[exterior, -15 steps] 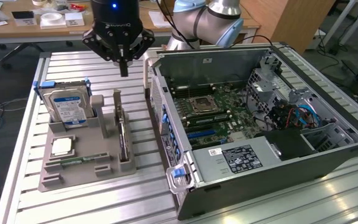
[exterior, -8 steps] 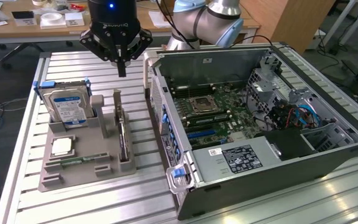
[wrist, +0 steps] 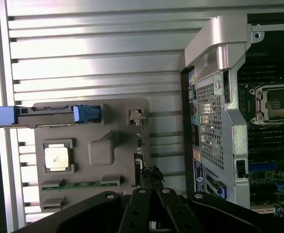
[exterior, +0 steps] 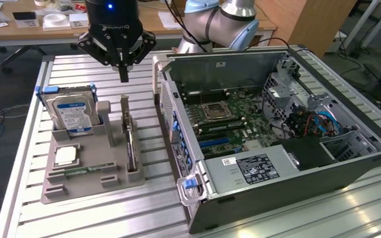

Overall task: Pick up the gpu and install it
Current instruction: 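Reach for the gpu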

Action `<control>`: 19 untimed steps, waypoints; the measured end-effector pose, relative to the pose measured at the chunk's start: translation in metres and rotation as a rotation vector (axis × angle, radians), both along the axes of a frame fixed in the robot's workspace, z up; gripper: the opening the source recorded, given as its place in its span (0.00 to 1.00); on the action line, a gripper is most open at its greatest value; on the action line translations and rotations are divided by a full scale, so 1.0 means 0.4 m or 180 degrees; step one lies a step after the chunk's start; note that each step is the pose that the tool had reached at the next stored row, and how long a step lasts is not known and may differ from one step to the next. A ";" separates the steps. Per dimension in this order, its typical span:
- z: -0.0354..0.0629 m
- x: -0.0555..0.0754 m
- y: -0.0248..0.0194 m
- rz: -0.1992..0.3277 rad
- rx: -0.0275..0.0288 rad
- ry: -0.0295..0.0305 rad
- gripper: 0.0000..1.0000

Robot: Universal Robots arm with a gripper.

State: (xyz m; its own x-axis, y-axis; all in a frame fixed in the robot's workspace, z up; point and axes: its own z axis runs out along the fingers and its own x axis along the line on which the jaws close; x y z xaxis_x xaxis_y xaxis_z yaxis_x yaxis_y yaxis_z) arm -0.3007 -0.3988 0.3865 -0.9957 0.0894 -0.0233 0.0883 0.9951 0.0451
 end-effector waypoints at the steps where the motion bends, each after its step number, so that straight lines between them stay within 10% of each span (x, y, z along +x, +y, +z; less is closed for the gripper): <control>1: 0.000 0.000 0.000 0.0000 0.0000 0.0000 0.11; 19: 0.000 -0.001 -0.011 0.0000 0.0000 0.0000 0.11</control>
